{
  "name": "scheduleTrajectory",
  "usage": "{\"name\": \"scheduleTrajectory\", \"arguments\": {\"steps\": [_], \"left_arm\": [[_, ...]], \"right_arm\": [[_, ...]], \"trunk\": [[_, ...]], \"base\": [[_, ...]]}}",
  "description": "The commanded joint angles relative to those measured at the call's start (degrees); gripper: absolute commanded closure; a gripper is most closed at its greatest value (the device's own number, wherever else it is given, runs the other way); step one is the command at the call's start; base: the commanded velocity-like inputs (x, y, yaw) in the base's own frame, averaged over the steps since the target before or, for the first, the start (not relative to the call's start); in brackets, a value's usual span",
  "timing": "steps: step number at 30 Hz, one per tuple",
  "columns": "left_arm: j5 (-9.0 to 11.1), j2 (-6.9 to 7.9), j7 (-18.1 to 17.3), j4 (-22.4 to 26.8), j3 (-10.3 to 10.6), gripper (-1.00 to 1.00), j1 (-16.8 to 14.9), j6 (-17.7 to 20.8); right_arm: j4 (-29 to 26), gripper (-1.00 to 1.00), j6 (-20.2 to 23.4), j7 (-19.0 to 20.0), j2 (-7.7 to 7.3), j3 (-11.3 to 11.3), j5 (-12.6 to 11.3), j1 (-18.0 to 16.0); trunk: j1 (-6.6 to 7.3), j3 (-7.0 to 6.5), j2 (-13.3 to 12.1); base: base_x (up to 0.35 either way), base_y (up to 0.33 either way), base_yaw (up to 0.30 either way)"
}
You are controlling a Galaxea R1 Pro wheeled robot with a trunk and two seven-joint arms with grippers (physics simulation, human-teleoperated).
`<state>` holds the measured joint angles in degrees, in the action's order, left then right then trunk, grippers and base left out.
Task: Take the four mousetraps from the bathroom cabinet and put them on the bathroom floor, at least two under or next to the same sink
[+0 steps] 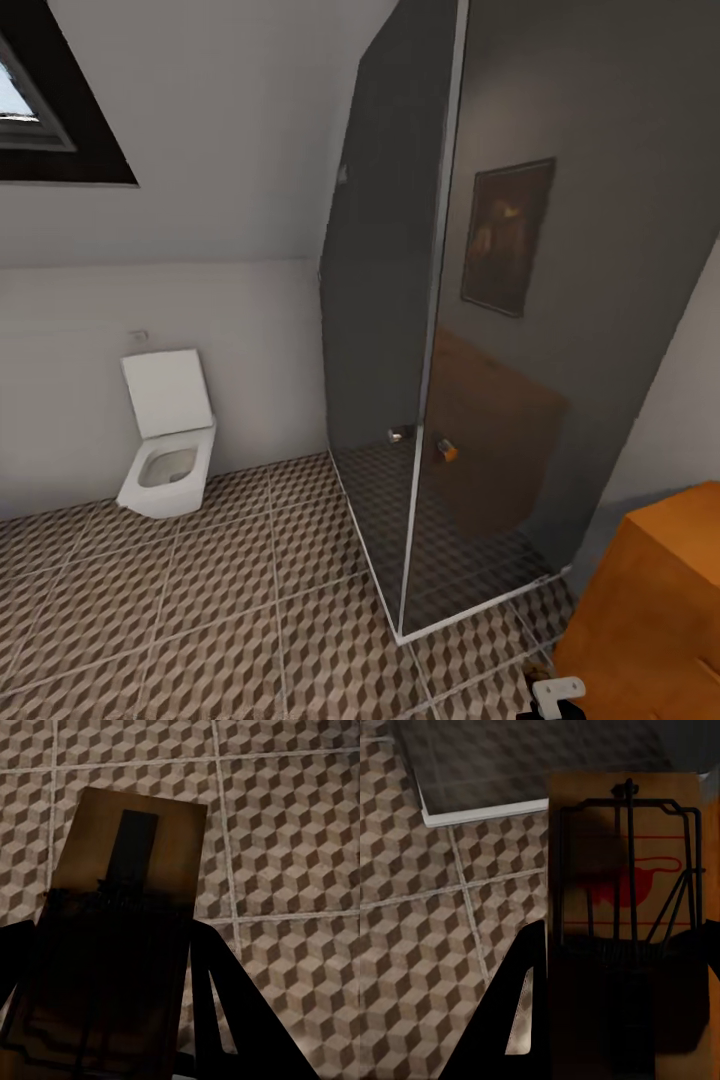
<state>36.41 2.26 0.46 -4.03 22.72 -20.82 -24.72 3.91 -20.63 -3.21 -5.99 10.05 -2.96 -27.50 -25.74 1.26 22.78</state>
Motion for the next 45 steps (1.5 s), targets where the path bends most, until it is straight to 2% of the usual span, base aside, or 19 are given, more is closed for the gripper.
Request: {"name": "scheduleTrajectory", "arguments": {"steps": [1, 18, 45], "left_arm": [[-0.1, -0.04, 0.2, -0.2, 0.4, 1.00, -0.1, -0.2], [-0.2, 0.31, 0.4, -0.3, 0.3, 1.00, -0.1, -0.4], [-0.2, 0.02, 0.8, -0.2, 0.4, 1.00, -0.1, -0.2]], "right_arm": [[0.2, 1.00, -0.4, 0.0, 0.02, 0.5, -0.4, -0.1], [0.2, 1.00, -0.4, 0.0, 0.02, 0.5, -0.4, -0.1], [0.2, 1.00, -0.4, 0.2, 0.02, 0.5, -0.4, -0.1]], "trunk": [[-0.04, 0.13, 0.1], [-0.04, 0.13, 0.1], [-0.04, 0.13, 0.1]], "base": [[0.000, 0.000, 0.291], [0.000, 0.000, 0.291], [0.000, 0.000, 0.291]]}}
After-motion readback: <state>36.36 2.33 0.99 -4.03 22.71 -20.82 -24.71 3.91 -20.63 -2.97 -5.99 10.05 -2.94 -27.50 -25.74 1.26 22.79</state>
